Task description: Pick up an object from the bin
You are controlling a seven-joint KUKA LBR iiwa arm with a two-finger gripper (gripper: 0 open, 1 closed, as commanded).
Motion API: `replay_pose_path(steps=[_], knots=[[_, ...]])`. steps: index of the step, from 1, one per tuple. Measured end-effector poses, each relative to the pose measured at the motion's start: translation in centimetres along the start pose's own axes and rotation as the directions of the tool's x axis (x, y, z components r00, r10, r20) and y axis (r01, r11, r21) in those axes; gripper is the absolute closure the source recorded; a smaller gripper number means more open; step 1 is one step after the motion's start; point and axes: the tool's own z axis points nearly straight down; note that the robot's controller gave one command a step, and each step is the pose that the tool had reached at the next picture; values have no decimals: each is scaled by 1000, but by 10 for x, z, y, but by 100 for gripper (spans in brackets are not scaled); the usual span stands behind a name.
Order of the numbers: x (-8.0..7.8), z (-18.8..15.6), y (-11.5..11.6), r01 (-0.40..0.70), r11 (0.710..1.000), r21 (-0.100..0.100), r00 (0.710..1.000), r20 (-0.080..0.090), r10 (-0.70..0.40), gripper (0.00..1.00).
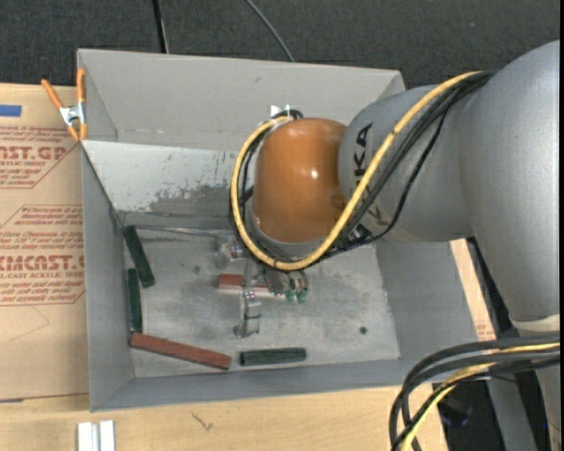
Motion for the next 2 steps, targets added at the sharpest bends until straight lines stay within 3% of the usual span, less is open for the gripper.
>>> replay_pose_path(steps=[1, 2], knots=[[-39, 14, -22, 148, 989, 2, 989, 16, -148, 0], [-37, 60, -38, 205, 979, 0, 979, 10, -205, 100]])
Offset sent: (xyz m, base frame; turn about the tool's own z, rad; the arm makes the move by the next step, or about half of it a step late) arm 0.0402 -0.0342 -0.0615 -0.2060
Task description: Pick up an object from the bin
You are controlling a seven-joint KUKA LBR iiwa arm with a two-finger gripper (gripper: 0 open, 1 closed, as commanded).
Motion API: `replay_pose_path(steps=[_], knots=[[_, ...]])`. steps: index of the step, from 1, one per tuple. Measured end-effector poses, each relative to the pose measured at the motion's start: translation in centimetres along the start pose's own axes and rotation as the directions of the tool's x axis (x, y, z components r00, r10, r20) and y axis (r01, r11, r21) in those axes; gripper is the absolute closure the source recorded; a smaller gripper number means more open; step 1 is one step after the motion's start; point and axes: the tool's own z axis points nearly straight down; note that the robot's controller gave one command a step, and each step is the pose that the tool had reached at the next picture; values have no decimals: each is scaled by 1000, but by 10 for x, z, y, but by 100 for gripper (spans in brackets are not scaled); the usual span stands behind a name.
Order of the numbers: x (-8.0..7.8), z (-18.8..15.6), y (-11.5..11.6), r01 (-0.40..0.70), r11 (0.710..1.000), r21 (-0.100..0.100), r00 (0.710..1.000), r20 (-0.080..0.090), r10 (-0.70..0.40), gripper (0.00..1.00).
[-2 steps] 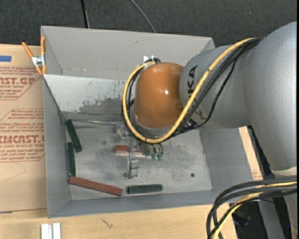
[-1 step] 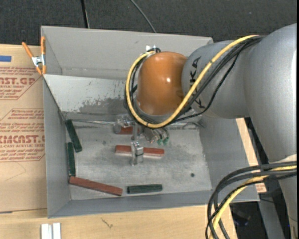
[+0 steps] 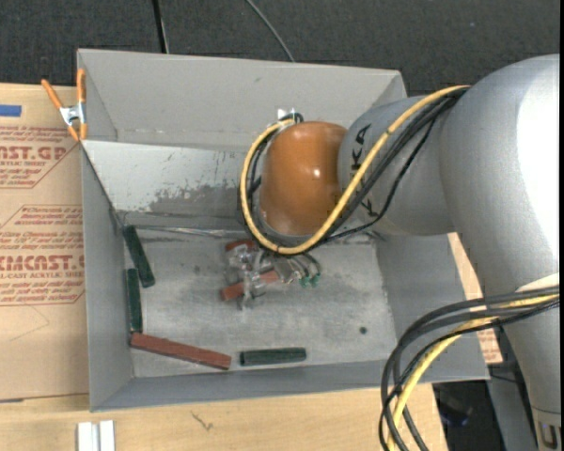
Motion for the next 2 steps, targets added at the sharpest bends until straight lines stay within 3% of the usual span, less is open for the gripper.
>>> replay_pose_path(steps=[1, 2], knots=[[0, 0, 0, 0, 1000, 0, 1000, 0, 0, 100], [29, -191, -11, 15, 1000, 4, 1000, 7, -15, 100]])
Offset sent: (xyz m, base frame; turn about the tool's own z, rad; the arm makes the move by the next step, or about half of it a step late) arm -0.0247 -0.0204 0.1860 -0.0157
